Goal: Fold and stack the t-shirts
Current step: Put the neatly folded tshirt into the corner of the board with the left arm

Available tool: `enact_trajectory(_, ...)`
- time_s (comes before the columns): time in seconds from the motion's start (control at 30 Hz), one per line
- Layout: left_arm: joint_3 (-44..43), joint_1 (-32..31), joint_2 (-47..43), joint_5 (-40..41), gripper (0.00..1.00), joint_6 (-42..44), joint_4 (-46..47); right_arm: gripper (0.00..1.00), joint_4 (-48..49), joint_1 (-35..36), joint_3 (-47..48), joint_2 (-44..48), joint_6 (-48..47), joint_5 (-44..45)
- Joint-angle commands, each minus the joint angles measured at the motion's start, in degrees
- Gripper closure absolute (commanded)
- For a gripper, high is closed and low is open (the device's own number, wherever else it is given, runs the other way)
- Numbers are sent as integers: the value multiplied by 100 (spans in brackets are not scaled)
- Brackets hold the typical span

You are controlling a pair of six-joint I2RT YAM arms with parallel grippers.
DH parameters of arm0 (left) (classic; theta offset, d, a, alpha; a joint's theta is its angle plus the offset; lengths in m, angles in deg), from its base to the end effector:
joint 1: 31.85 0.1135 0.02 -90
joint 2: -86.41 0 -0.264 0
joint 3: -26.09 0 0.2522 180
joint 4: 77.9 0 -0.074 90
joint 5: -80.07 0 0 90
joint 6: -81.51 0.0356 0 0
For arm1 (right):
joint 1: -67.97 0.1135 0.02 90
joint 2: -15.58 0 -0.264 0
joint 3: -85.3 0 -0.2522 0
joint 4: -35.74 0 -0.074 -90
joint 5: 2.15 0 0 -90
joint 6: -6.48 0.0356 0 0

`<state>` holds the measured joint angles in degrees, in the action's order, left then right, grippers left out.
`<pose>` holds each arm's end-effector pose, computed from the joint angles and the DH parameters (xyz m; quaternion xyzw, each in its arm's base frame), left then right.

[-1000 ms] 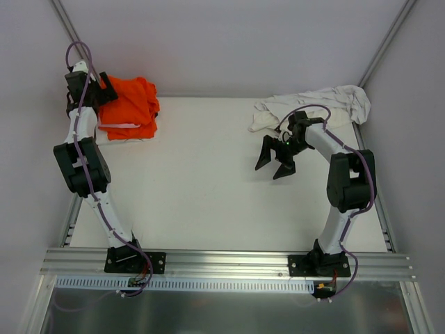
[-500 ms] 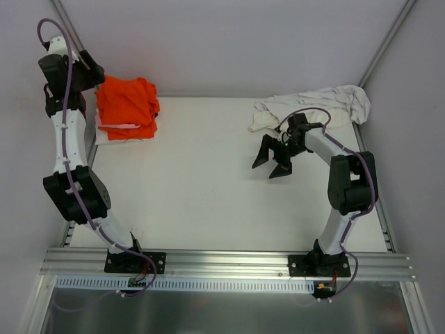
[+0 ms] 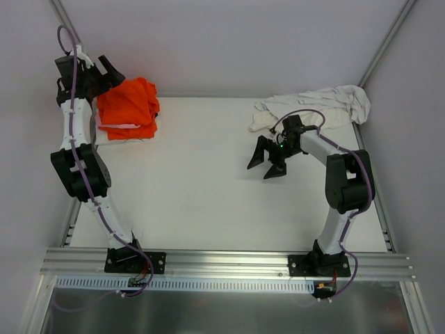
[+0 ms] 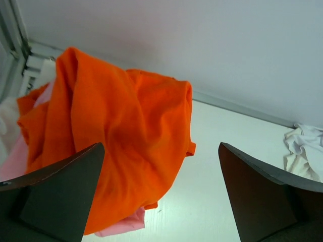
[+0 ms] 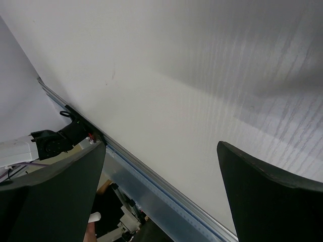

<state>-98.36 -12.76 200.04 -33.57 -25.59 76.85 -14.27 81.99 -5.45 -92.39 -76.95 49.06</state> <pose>0.4552 0.1424 0.3761 -0.1210 0.7743 -0.1514 0.6024 0.3606 0.1130 0.1889 -0.1214 0.9211 0.3522 0.1129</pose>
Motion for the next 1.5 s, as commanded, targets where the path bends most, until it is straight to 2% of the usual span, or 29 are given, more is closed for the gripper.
enact_trajectory(0.0,-444,-134,220,-343,1,-232,-161,0,109,22,-209,416,73,-15)
enact_trajectory(0.23,-541,-212,538,-344,1,-329,-354,1,223,22,-490,592,178,90)
enact_trajectory(0.4,-541,-231,617,7,1,136,-539,1,163,30,-491,653,187,152)
enact_trajectory(0.53,-865,-204,836,394,1,356,-662,1,-83,22,-456,706,38,213)
enact_trajectory(0.73,-954,-213,1135,738,1,506,-425,1,-470,-5,-377,856,-129,336)
enact_trajectory(0.97,-1068,-213,1592,1072,1,102,-627,1,-866,-13,-87,900,-200,442)
enact_trajectory(1.17,-1312,-195,1891,1432,1,76,-863,1,-1051,-13,107,909,-209,504)
enact_trajectory(1.3,-1850,-143,2321,1283,1,-21,-1302,0,-1077,-13,98,926,-191,504)
enact_trajectory(1.47,-1842,-116,2498,1116,1,-100,-1356,0,-1130,4,107,979,-191,521)
